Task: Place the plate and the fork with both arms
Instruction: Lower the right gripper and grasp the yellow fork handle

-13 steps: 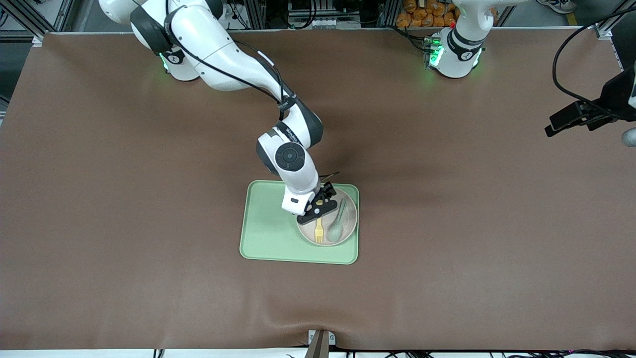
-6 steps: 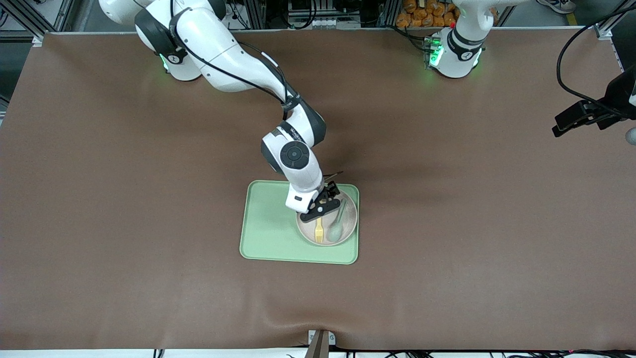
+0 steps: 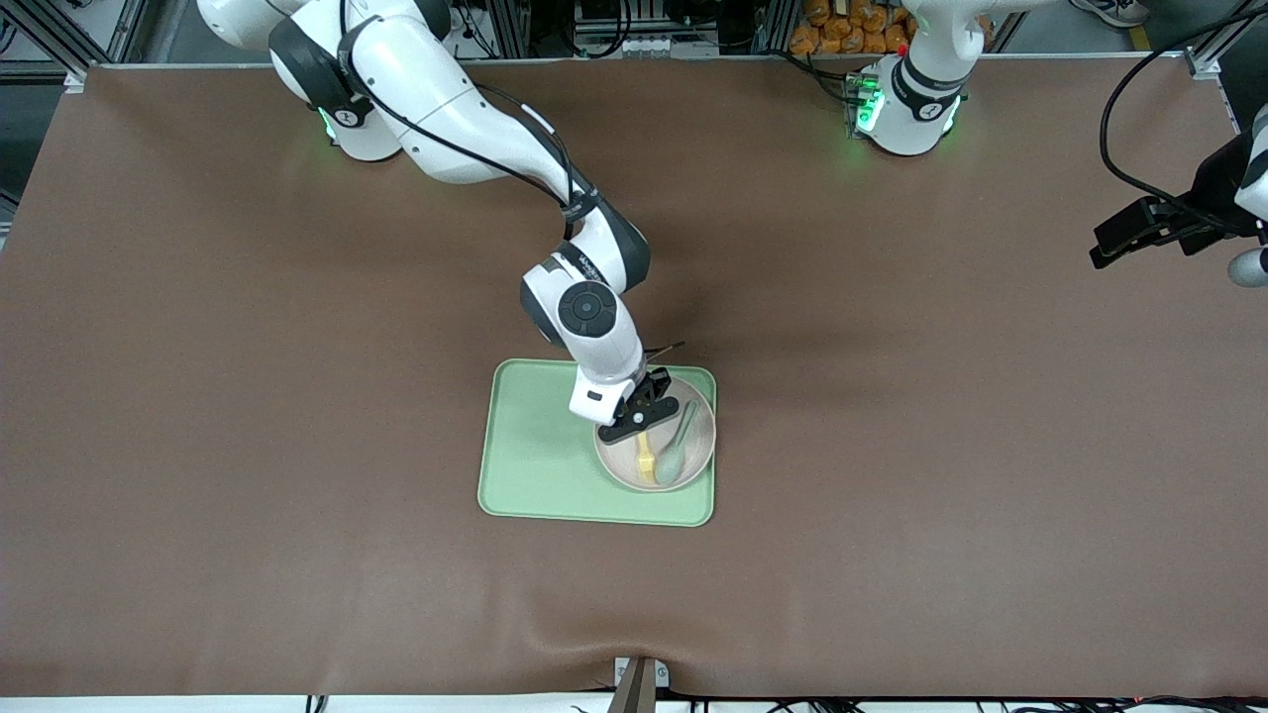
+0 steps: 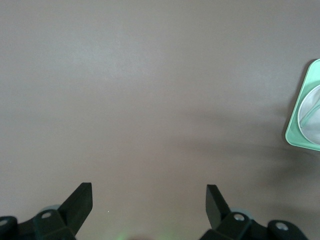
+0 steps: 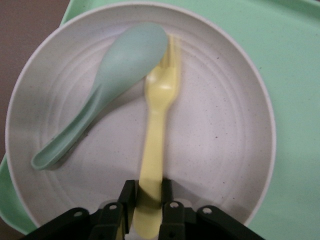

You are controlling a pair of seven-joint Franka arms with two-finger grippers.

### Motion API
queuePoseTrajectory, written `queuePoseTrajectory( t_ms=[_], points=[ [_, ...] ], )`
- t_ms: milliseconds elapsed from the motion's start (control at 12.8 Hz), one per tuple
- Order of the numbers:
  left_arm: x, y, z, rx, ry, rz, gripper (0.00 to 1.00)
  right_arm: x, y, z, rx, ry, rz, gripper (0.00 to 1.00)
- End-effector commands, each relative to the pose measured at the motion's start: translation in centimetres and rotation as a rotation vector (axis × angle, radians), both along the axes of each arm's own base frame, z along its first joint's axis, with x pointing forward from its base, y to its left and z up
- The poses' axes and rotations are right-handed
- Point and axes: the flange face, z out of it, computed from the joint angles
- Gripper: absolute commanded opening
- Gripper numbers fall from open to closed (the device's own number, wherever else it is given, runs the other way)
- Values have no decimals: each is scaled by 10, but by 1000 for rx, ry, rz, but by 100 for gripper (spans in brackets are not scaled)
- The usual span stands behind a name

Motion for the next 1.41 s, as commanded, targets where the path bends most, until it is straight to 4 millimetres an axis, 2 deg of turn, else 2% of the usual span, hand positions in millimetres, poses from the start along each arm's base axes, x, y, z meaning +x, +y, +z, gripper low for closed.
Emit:
queuePoseTrajectory(
  t_ms=[0, 313, 548, 861, 1096, 1253, 1331],
  points=[
    [-8, 3, 6, 25, 0, -7, 100, 1, 6, -3, 7, -4, -8, 0],
    [-7, 3, 4, 25, 3, -7, 100, 2, 6, 6, 11, -4, -14, 0],
    [-7, 4, 3, 25, 7, -7, 100, 5, 7, 28, 31, -17, -22, 0],
    [-7, 2, 4, 25, 5, -10, 100, 5, 3, 36, 12, 4, -22, 0],
    [-7, 3, 3, 25, 6, -7, 100, -1, 2, 32, -29, 48, -19, 0],
    [-7, 2, 3, 25, 6, -9, 100, -13, 5, 28, -71, 94, -11, 0],
    [-7, 2, 2, 25, 8, -9, 100, -15, 5, 33, -82, 108, -16, 0]
  ],
)
